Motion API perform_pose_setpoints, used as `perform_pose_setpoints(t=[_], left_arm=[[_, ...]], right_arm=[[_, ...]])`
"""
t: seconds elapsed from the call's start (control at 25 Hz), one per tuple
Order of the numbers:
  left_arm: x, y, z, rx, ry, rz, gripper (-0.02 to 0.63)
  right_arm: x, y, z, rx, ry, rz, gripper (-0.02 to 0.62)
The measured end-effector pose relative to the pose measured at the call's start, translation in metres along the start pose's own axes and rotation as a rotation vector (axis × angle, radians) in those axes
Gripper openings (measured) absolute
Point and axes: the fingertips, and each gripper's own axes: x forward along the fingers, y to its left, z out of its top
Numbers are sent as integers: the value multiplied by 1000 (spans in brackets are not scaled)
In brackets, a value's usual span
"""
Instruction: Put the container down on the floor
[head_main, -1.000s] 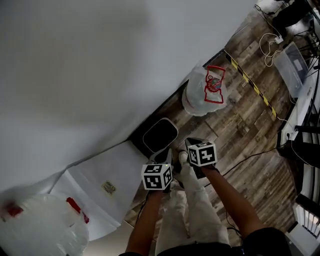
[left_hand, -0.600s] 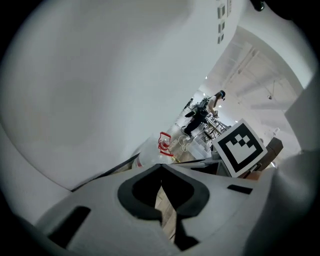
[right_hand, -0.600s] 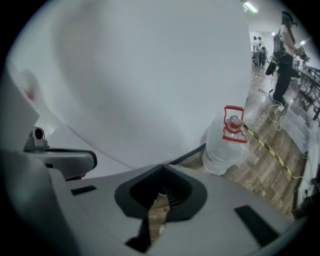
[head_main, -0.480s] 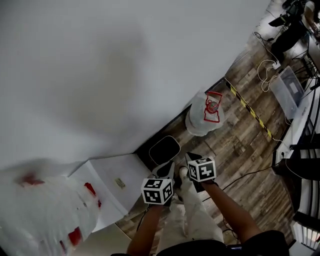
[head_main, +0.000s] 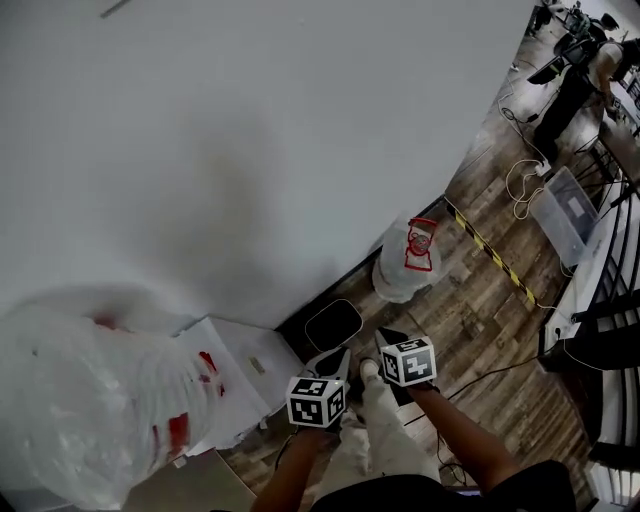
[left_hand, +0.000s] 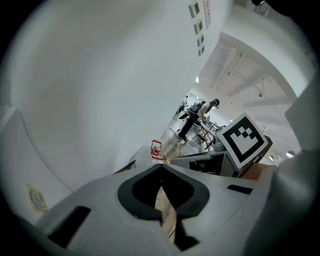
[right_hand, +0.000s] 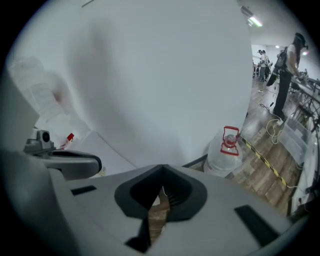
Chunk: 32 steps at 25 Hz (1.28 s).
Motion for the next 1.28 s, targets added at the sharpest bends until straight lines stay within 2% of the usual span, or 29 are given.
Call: perform_pose_setpoints(t=[0.36,0.84,1.04,1.28], left_arm=[[-59,-25,26,32,-85,-13,15],[-139,-42,67,85,-226,19,15],[-160,-56,72,114,-269,20,15],[-179,-79,80,190,-300,31,15]], right_arm=[[-55,50,24,-27,-78,39,29],[-121,115,51,-109,-196,65,29],[-144,131,60,-129,-254,82,29],[-178,140,68,-130,-328,100,31]])
